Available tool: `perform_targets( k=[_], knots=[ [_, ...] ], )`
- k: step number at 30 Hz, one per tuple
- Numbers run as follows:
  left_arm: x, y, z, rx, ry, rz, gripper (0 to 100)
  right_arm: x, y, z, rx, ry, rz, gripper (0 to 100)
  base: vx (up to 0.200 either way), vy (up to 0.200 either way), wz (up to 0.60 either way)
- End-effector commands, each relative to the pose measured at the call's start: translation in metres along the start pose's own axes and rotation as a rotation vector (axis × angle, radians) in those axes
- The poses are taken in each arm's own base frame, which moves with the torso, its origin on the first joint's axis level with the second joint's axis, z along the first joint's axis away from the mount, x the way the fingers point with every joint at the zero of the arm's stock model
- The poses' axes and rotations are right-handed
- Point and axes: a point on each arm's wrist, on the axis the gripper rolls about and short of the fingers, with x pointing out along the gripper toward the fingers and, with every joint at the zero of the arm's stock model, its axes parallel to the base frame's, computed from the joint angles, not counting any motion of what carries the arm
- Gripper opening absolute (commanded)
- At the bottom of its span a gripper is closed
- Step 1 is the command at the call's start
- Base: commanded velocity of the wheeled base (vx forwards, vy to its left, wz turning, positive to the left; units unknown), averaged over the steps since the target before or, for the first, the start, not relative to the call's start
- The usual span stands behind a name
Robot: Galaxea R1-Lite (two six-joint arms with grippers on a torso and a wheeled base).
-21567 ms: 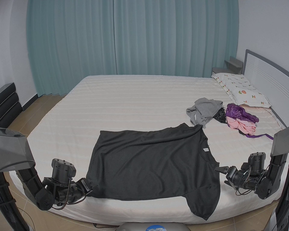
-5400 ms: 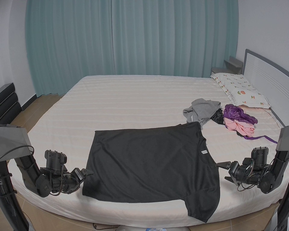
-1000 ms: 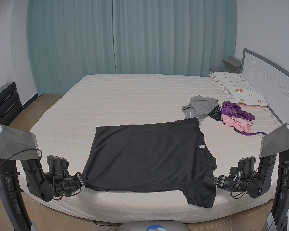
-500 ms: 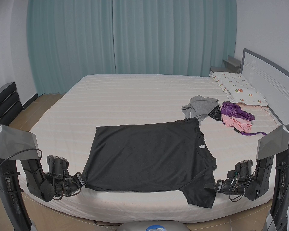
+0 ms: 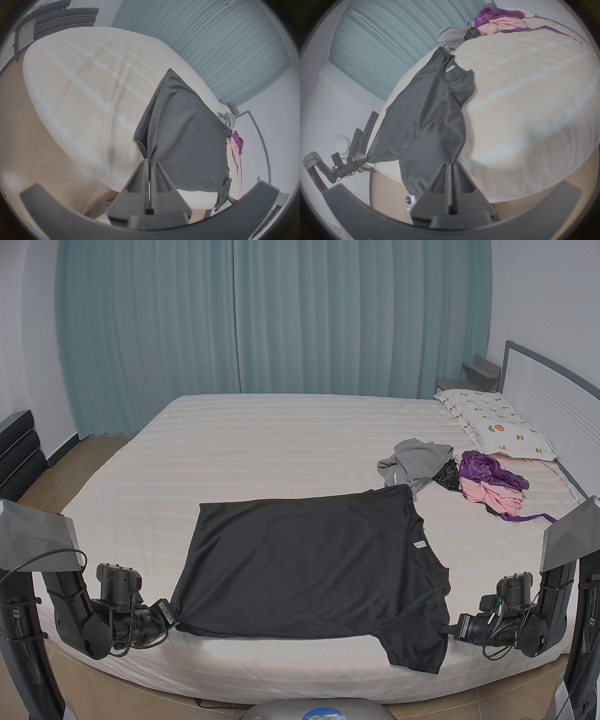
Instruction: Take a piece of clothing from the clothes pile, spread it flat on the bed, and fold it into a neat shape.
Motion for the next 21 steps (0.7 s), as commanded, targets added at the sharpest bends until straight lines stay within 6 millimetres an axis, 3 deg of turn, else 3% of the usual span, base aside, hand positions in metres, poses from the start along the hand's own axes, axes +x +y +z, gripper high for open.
perform_targets(
  k=[1,21],
  knots=[
    [-0.002,0.0,0.001,-0.002,-0.006,-0.003,0,-0.016,0.001,0.003,0.012,-0.017,0.019,0,0.0,0.0,0.0],
    [-0.011,0.007,0.001,-0.005,-0.009,0.012,0,-0.056,-0.014,-0.011,0.068,0.029,0.066,0,0.0,0.0,0.0]
  ],
)
